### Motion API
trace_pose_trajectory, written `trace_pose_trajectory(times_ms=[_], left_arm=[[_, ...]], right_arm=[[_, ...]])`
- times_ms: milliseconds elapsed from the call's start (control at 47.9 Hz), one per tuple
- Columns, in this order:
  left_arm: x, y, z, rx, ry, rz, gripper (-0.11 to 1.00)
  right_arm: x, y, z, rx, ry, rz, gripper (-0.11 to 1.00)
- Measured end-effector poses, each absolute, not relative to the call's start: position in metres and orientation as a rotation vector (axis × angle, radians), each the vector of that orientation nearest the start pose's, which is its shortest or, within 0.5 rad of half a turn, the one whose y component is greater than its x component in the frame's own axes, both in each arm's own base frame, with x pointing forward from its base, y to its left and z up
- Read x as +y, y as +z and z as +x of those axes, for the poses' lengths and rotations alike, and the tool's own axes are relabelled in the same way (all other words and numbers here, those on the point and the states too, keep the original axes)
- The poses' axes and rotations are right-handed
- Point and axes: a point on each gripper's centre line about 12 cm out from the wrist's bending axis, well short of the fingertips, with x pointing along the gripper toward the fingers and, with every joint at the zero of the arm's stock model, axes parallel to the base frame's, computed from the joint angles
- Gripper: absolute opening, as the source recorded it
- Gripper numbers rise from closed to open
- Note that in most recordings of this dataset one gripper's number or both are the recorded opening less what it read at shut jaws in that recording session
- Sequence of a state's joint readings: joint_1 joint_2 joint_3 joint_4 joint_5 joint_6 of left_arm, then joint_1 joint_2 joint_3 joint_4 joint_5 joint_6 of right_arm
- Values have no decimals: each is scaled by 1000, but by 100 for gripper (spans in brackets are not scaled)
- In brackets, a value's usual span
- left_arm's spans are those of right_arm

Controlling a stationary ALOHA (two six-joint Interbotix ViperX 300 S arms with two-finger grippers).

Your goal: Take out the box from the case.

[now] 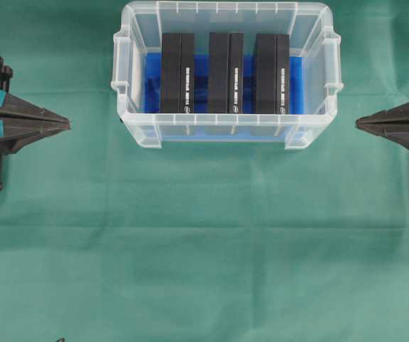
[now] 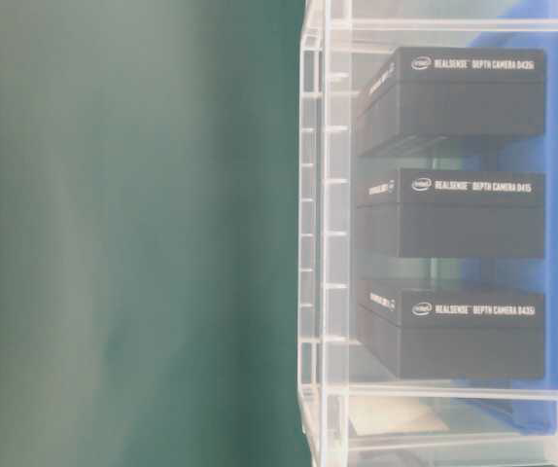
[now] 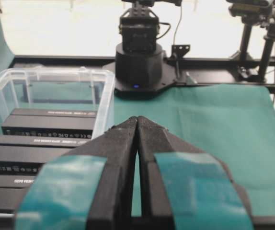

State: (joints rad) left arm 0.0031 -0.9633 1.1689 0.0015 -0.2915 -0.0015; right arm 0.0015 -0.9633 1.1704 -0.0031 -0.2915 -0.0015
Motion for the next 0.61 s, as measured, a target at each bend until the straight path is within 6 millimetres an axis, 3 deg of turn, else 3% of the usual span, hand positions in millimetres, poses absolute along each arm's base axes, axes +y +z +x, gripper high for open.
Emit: trace_pose_trajectory(times_ms=[376, 606], left_arm=[[0, 290, 199, -21, -4, -2, 1], [0, 299, 200, -41, -4, -11, 1]], right_arm=[[0, 280, 204, 34, 2, -1, 0], [1, 292, 206, 29, 3, 8, 0]])
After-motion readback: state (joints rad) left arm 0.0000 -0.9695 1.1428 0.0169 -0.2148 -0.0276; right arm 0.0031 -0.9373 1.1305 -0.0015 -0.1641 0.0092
